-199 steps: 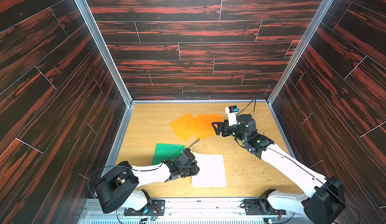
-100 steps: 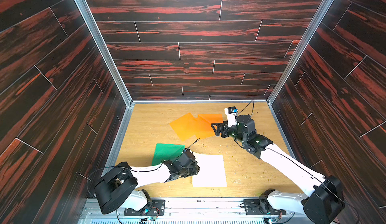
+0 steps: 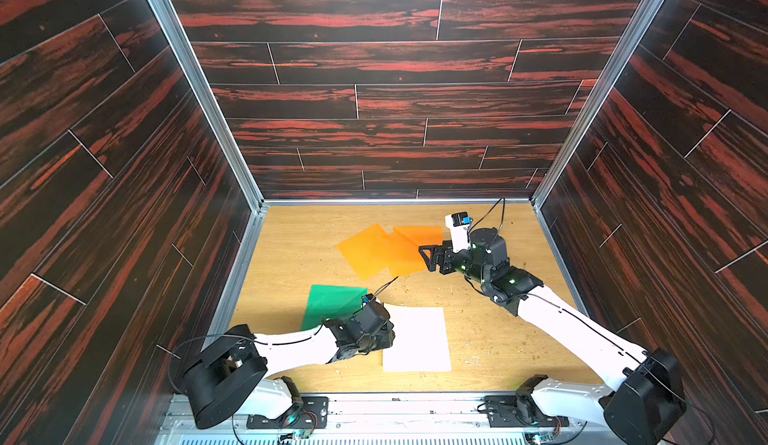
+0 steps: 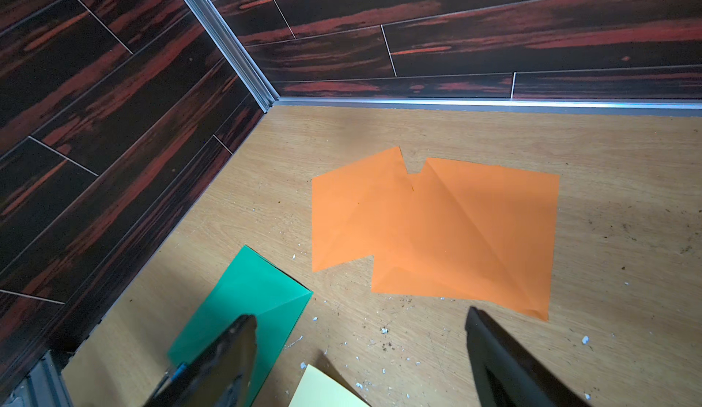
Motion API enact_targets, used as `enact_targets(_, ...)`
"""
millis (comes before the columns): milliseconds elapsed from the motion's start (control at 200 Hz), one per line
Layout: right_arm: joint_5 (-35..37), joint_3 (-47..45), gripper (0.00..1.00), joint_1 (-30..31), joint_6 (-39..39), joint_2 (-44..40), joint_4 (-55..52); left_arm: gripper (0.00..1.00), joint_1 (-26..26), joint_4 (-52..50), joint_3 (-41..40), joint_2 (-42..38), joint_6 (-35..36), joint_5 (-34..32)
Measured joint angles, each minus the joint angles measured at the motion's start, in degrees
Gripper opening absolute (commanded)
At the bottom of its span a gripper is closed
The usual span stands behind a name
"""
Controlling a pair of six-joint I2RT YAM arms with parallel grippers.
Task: Sort the scattered colored papers by color
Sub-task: Place the colored paper, then pick up the colored paper from the center of the board.
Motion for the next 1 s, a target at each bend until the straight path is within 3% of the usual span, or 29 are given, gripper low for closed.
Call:
enact_targets(326,-0.31,0.02,0.91,0.44,0.00,1.36,1.05,0.36,1.64,-13.16,0.63,-12.50,1.09,-12.59)
enact_targets(471,0.11,0.92,0.90,0.46,-0.07,4.57,0.79,0.51,5.14,-14.47,4.79,-17.38,4.28,-18.32)
enact_targets(576,1.88,4.39,0.83,0.46,-0.74,8.39,-0.55,0.52,10.29,-13.27,9.14,-17.53,7.96,-19.30)
enact_targets(686,4.57,10.23,0.68,0.35,-2.19,13.49,-1.62,0.53,17.05,-11.65,14.93,-13.57,11.28,-17.62)
enact_targets(847,6.78,22.05,0.76,-0.26,-2.67,25.18,-3.45,0.53,25.83,-6.60,21.92,-3.34,14.29,-10.25)
enact_targets(1002,6.67,28.92,0.77,-2.64,-1.70,36.81,-4.79,0.53,30.51,-3.26,32.96,13.33,16.94,0.87)
